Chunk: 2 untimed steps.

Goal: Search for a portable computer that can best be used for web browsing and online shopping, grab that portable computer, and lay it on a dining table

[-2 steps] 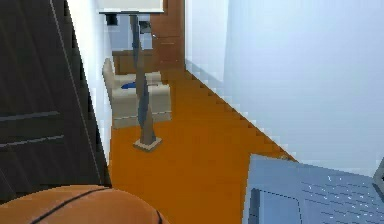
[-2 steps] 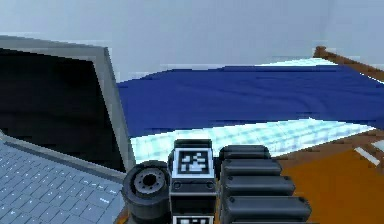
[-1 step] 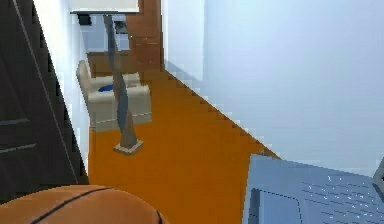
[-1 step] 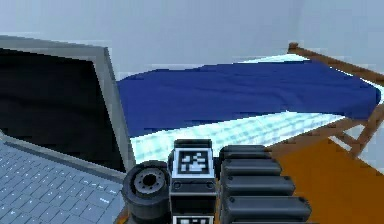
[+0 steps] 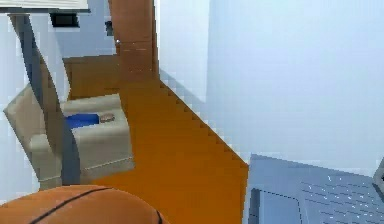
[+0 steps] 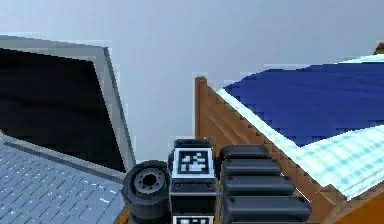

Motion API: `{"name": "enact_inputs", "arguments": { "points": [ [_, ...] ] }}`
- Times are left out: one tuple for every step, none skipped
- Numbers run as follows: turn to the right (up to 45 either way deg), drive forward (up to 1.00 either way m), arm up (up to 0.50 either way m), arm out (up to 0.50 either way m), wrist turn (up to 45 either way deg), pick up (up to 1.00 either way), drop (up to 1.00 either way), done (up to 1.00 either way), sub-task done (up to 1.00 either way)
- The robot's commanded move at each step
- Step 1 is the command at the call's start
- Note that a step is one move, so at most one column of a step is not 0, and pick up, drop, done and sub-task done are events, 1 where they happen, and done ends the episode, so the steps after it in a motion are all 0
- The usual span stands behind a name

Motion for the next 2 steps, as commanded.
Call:
{"name": "enact_inputs", "arguments": {
  "points": [
    [0.0,1.0,0.0,0.0,0.0,0.0,0.0,0.0,0.0],
    [9.0,0.0,0.0,0.0,0.0,0.0,0.0,0.0,0.0]
  ]
}}
